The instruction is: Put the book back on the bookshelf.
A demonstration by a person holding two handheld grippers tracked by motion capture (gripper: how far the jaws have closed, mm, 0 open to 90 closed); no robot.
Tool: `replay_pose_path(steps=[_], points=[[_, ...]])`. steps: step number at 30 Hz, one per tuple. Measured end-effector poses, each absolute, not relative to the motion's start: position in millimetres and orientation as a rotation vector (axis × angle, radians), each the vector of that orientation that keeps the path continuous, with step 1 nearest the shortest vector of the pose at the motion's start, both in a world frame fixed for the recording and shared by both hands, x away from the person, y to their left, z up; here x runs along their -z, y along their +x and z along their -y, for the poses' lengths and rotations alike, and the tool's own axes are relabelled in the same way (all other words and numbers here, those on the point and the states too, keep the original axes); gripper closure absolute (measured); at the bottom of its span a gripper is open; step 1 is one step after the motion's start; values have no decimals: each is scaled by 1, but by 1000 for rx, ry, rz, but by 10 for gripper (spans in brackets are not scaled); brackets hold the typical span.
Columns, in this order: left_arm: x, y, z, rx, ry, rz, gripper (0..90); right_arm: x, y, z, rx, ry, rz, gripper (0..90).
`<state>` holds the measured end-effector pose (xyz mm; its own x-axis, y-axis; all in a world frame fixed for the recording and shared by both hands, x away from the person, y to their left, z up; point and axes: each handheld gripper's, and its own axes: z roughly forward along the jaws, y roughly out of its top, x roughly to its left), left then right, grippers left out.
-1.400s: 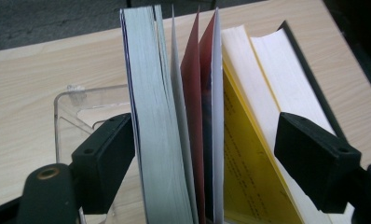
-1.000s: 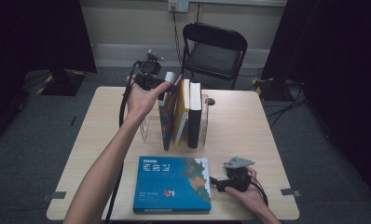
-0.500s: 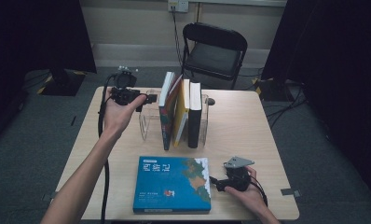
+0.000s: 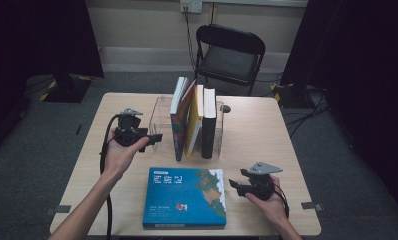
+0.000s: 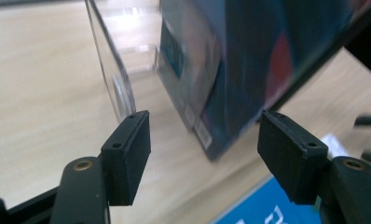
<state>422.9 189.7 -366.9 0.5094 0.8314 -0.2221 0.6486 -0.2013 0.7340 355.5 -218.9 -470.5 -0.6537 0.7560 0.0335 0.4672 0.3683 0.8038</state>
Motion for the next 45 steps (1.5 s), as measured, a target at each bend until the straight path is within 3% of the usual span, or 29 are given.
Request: replay_pose_path(steps=[15,24,45], points=[[439,371,-210,-203,1986,-1215,301,413,390,156,-1411,945,-2201,523],[460,367,-209,-207,2059,-1190,290,411,406,125,-1459,929,-2189,564],[472,368,-201,-165,2073,-1154,210,409,421,94,-1454,973,-2107,554]])
